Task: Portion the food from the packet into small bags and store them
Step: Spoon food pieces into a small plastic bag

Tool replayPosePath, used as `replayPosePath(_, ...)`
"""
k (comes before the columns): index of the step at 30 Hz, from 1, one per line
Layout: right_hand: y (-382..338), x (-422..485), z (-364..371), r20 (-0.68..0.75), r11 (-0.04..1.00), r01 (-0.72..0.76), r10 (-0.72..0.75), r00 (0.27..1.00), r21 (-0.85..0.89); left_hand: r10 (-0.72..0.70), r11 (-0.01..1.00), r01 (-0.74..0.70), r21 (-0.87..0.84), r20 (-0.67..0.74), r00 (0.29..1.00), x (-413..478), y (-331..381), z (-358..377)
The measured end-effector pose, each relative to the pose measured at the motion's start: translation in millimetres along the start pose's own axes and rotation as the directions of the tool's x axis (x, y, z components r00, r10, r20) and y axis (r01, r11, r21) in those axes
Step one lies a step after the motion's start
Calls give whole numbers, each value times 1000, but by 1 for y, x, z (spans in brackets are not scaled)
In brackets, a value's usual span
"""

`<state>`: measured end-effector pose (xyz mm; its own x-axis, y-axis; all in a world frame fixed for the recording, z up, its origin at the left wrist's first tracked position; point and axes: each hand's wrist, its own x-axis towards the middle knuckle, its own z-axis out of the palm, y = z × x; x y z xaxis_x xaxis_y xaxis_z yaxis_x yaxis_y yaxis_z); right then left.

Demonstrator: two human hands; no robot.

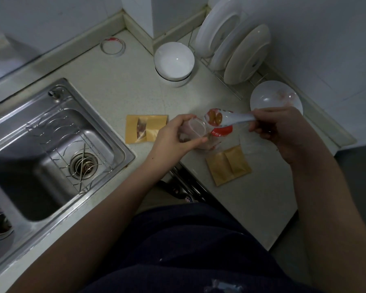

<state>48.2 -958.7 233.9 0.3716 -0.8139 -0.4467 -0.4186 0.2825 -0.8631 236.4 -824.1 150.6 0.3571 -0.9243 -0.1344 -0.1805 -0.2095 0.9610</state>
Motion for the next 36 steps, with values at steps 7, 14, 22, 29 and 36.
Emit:
replayPosePath(7, -14, -23, 21, 90, 850, 374, -368, 926, -372, 55, 995, -55, -80, -3, 998, 1, 6, 1)
replayPosePath(14, -19, -33, 33, 194, 550, 570, -594, 781, -610, 48, 993, -50, -105, -19, 999, -5, 4, 0)
replayPosePath(22, -20, -21, 12, 93, 454, 442, -608, 788, -774, -7, 1000, 5, -20, -82, 997, -16, -10, -8)
replayPosePath(29, -12, 9, 35, 347, 285, 488, -428, 835, -825, -83, 997, 82, -17, -116, 990, -22, -21, -12)
replayPosePath(36, 1, 59, 61, 464, -20, 468, -169, 869, -884, -90, 996, 89, -9, -119, 989, -28, -27, -14)
